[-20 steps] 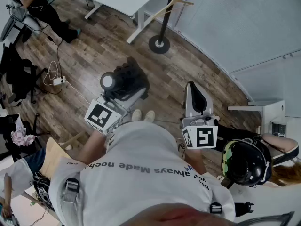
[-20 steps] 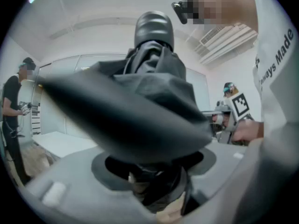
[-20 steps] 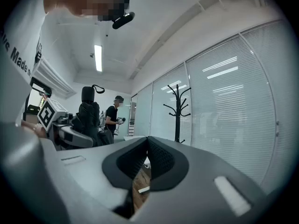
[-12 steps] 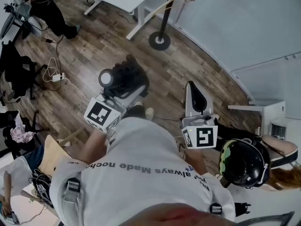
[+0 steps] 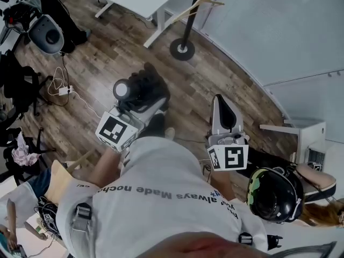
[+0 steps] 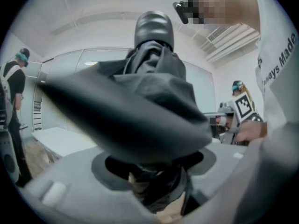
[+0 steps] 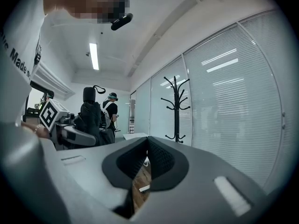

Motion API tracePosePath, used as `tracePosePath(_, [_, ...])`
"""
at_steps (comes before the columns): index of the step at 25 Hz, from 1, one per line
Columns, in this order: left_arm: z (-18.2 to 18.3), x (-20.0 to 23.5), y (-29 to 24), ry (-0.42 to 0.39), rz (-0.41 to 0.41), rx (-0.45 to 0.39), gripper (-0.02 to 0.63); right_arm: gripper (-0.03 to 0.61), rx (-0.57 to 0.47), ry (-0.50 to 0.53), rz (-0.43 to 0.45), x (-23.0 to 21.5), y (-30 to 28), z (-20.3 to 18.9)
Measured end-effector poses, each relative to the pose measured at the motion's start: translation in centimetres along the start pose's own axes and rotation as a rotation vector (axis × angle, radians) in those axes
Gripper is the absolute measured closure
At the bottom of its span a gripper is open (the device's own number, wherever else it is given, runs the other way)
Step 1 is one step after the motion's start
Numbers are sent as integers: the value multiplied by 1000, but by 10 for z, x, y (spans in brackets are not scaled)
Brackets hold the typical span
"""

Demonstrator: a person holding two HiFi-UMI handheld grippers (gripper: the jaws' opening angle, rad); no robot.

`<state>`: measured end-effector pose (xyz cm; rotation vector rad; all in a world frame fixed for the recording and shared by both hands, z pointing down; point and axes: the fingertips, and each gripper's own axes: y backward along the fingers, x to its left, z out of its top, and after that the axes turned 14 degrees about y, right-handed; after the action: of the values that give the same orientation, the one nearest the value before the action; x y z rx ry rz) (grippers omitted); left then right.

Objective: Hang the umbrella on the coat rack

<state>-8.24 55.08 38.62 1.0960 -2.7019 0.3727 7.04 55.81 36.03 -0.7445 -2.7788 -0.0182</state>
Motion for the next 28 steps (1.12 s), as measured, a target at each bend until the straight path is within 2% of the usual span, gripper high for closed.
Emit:
tracePosePath(14, [66, 154, -73, 6, -17, -16, 319, 577, 1, 20, -31, -39, -180, 15])
tracePosePath(21, [87, 203, -97, 10, -31, -10, 319, 577, 21, 14, -46, -47, -233, 12])
tracePosePath(28, [95, 229, -132, 15, -39, 4, 319, 577, 21, 4, -52, -71, -270, 5])
